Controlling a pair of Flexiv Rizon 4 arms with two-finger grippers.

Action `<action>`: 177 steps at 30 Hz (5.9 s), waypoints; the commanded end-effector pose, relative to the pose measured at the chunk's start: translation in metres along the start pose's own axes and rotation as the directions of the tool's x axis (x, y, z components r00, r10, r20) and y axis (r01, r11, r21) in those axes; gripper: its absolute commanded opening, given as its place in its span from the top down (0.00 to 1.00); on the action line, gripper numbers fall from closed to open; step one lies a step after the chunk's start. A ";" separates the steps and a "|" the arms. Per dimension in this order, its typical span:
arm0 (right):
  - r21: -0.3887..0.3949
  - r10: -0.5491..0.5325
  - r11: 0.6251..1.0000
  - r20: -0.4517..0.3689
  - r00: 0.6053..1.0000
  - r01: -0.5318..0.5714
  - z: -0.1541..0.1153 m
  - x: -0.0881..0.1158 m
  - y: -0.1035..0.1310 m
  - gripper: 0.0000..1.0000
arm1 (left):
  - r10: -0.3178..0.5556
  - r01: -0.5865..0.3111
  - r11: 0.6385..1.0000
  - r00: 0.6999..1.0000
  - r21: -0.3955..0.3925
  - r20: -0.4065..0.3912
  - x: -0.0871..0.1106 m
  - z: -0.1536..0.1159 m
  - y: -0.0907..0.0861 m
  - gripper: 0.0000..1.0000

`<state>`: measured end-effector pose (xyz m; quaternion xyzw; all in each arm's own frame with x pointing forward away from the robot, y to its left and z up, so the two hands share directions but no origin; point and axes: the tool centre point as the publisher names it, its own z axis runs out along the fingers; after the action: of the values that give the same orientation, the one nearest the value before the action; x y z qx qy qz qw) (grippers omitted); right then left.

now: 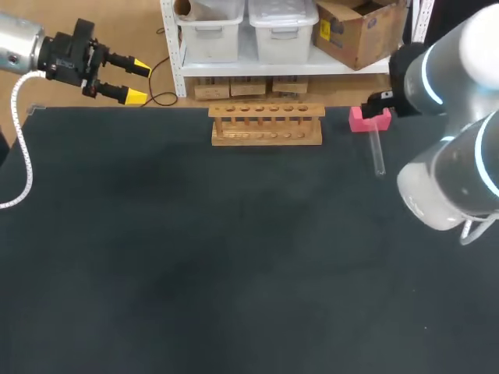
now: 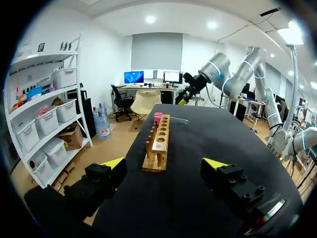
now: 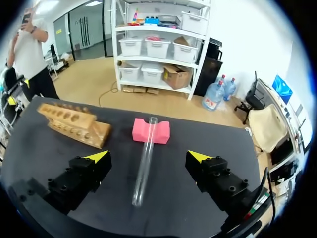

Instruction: Grasp the test tube, adjust it, and insert it.

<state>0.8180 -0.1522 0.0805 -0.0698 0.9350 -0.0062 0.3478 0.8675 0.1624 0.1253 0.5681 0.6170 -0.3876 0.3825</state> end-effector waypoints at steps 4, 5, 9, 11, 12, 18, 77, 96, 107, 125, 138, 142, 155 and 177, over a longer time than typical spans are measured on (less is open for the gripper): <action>0.127 -0.014 0.992 -0.018 1.000 0.016 0.031 0.010 0.004 0.00 | 0.001 -0.001 1.000 1.000 0.003 -0.001 0.000 0.000 0.002 0.00; 0.126 -0.012 0.992 -0.018 1.000 0.014 0.034 0.011 0.003 0.00 | 0.001 -0.001 1.000 1.000 0.003 -0.001 0.000 0.000 0.002 0.00; 0.111 -0.006 0.994 -0.028 1.000 0.009 0.042 0.014 0.001 0.00 | 0.001 -0.001 1.000 1.000 0.003 -0.001 0.000 0.000 0.002 0.00; 0.091 -0.010 0.996 -0.037 0.999 0.013 0.047 0.015 0.002 0.00 | 0.001 -0.001 1.000 1.000 0.003 -0.001 0.000 0.000 0.002 0.00; 0.079 -0.009 0.997 -0.040 0.999 0.012 0.049 0.016 0.003 0.00 | 0.001 -0.001 1.000 1.000 0.003 -0.001 0.000 0.000 0.002 0.00; 0.039 -0.008 0.999 -0.059 0.998 0.010 0.061 0.020 0.008 0.00 | 0.001 -0.001 1.000 1.000 0.003 -0.001 0.000 0.000 0.002 0.00; 0.009 0.011 1.000 -0.156 0.988 -0.009 0.093 0.033 0.007 0.98 | 0.001 -0.001 1.000 1.000 0.003 -0.001 0.000 0.000 0.002 0.00; 0.057 0.109 0.993 -0.148 0.983 -0.101 0.052 0.025 0.001 1.00 | 0.001 -0.001 1.000 1.000 0.003 -0.001 0.000 0.000 0.002 0.00; 0.122 0.151 0.983 -0.113 0.982 -0.137 0.012 0.022 -0.006 1.00 | 0.001 -0.001 1.000 1.000 0.003 -0.001 0.000 0.000 0.002 0.00; 0.119 0.164 0.980 -0.046 0.985 -0.158 -0.066 0.009 0.013 1.00 | 0.001 -0.001 1.000 1.000 0.003 -0.001 0.000 0.000 0.002 0.00; 0.088 0.135 0.987 -0.033 0.990 -0.131 -0.086 0.000 0.037 1.00 | 0.001 -0.001 1.000 1.000 0.003 -0.001 0.000 0.000 0.002 0.00; 0.074 0.132 0.989 -0.032 0.991 -0.129 -0.086 -0.001 0.045 1.00 | 0.001 -0.001 1.000 1.000 0.003 -0.001 0.000 0.000 0.002 0.00; 0.026 0.101 0.995 -0.037 0.994 -0.100 -0.077 -0.006 0.068 1.00 | 0.001 -0.001 1.000 1.000 0.003 -0.001 0.000 0.000 0.002 0.00; -0.087 0.039 0.995 -0.046 0.998 -0.043 -0.024 -0.021 0.135 1.00 | 0.001 -0.001 1.000 1.000 0.003 -0.001 0.000 0.000 0.002 0.00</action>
<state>0.7917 -0.0262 0.1126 -0.0666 0.9432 0.0413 0.3230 0.8675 0.1624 0.1253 0.5681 0.6170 -0.3876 0.3825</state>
